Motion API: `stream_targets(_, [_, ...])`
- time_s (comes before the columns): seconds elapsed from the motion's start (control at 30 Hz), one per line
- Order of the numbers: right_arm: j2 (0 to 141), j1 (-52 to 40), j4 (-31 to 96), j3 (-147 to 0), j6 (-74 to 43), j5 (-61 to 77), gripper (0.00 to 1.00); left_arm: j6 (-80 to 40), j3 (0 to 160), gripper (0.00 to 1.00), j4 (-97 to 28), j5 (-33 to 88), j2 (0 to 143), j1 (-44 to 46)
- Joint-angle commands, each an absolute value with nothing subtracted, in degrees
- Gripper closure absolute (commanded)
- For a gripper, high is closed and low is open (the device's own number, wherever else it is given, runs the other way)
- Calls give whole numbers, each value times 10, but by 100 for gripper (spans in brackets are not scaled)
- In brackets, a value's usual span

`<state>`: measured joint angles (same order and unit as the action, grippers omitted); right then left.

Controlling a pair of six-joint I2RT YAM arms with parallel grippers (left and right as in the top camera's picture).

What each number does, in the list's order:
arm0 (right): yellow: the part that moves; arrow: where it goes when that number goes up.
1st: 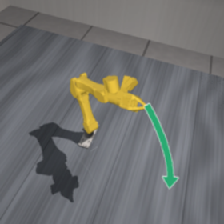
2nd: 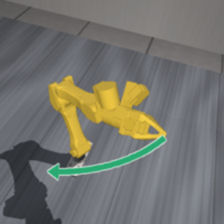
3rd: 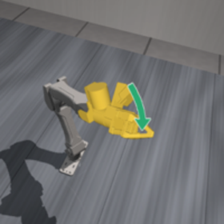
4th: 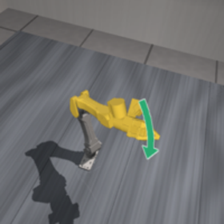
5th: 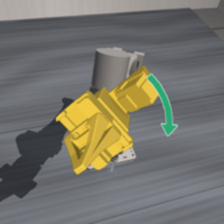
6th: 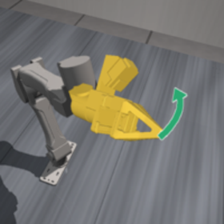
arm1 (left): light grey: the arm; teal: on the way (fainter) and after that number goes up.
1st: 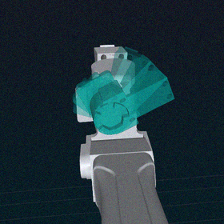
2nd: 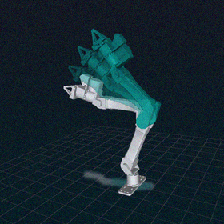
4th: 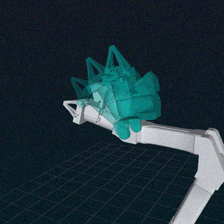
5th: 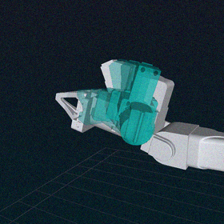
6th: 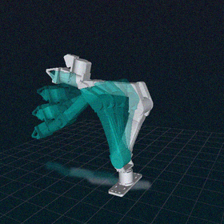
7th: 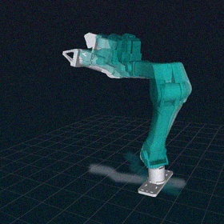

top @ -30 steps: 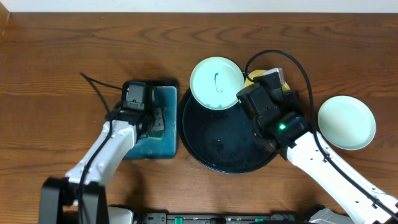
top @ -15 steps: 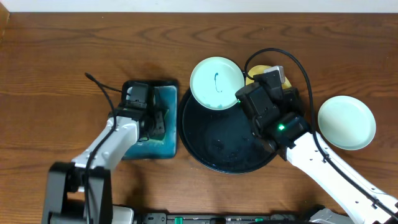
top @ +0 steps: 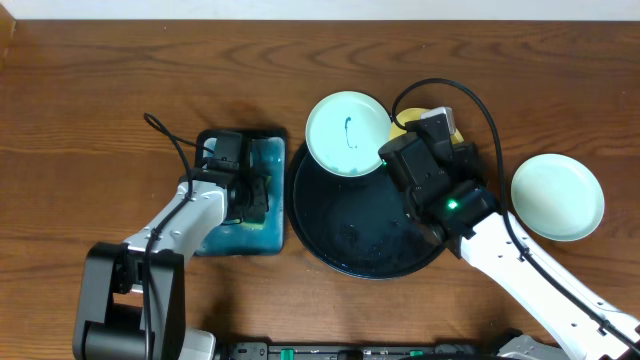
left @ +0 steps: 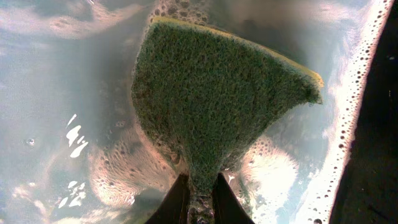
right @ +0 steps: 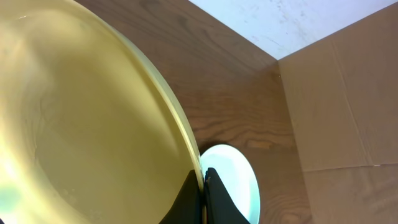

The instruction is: Clean dirty plates on tray and stack at the side

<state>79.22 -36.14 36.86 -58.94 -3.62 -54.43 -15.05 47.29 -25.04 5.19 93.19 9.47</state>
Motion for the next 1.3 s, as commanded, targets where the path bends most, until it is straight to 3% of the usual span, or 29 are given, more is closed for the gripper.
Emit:
stream_targets(0.0, [781,-365,369,-604,-42,-552,99,-153,467,93,-257,40,936,93])
stream_targets(0.23, [781,-365,369,-604,-42,-552,99,-152,478,92,-263,40,849,93])
stream_targets(0.27, [781,-365,369,-604,-42,-552,99,-152,478,90,-264,40,839,93])
stream_targets(0.33, [781,-365,369,-604,-42,-552,99,-153,478,72,-265,40,823,93])
stream_targets(0.37, [781,-365,370,-604,-42,-552,99,-153,478,69,-266,40,819,93])
stream_targets(1.27, [781,-365,371,-604,-42,-552,99,-153,467,63,-200,67,944,93])
